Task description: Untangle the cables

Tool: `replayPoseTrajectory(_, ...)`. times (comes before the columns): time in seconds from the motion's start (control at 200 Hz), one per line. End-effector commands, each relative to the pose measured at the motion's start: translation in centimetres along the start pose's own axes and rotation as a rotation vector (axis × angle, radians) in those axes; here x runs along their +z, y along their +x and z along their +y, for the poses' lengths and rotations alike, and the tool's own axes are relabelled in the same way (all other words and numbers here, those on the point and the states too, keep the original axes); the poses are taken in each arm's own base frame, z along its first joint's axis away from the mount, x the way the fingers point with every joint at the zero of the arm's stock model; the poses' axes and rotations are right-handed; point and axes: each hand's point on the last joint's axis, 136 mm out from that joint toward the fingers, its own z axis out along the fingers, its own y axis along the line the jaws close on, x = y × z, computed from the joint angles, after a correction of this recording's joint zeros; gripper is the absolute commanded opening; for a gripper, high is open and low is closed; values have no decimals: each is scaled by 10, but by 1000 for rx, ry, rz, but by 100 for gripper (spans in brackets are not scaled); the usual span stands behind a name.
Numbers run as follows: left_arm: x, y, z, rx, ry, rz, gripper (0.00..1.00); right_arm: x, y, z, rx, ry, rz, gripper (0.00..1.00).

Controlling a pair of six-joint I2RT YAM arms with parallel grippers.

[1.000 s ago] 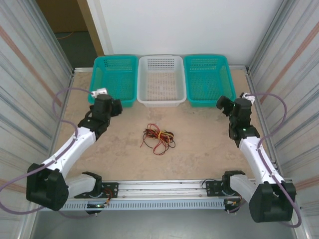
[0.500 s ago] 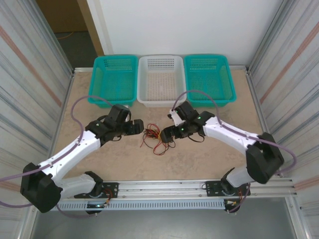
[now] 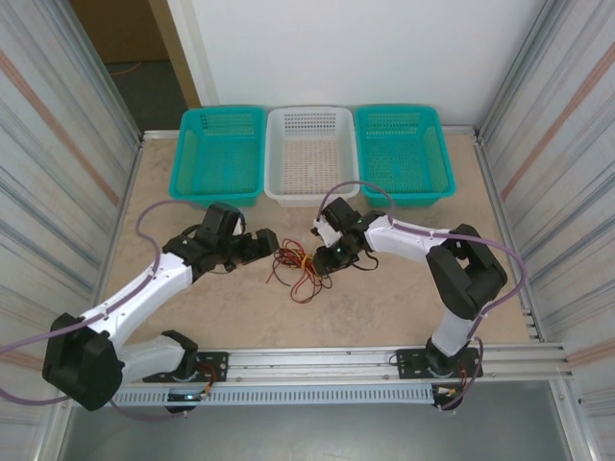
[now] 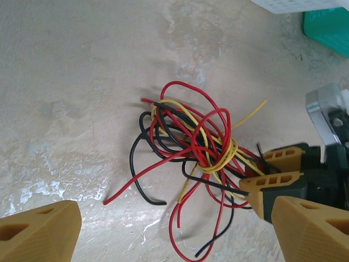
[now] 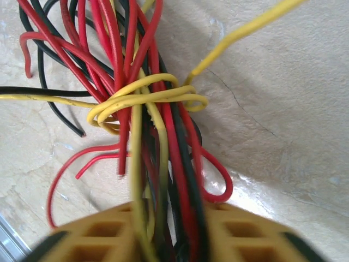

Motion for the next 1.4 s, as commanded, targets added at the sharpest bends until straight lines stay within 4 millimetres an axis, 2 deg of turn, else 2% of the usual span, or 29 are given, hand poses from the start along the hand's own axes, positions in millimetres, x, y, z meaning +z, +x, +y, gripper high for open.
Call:
replayPoseTrajectory(0.0,4,-5,-8,-60,80,16,91,-5,-8,3,-15,-17,-23,7)
replayPoseTrajectory(0.07,6,-8,-10,-70,108,23,91,-16,-12,7,-24,-15,-57,0)
replayPoseTrajectory(0.185,4,-11,-18,-47,166,19,98,-44,-22,21,-50,-42,-134,0)
replayPoseTrajectory(0.411,-11,-24,-48,-45,451,30,99,-104,-34,58,-111,-127,-240,0)
replayPoseTrajectory(0.536,-23,-31,-67,-26,570,63,99,-126,-39,80,-150,-185,-273,0)
replayPoseTrajectory(0.661,-35,-30,-92,19,675,70,99,-135,-44,95,-177,-213,-277,0)
replayPoseTrajectory(0.792,-38,-25,-96,20,711,67,99,-141,-47,101,-186,-234,-292,0)
replayPoseTrajectory(0.857,-37,-22,-94,17,713,69,93,-143,-48,105,-191,-251,-294,0)
replayPoseTrajectory(0.997,-38,-18,-98,16,749,89,70,-145,-50,109,-189,-271,-300,0)
replayPoseTrajectory(1.157,-42,-20,-104,17,788,82,68,-145,-54,112,-185,-286,-308,0)
replayPoseTrajectory(1.298,-45,-22,-105,26,790,69,47,-147,-56,117,-182,-311,-314,0)
replayPoseTrajectory(1.338,-44,-22,-105,25,788,72,44,-148,-56,117,-179,-312,-318,0)
replayPoseTrajectory(1.368,-45,-22,-105,27,789,74,44,-148,-57,117,-179,-310,-319,0)
replayPoseTrajectory(1.398,-46,-23,-104,27,789,71,50,-148,-57,115,-175,-306,-321,0)
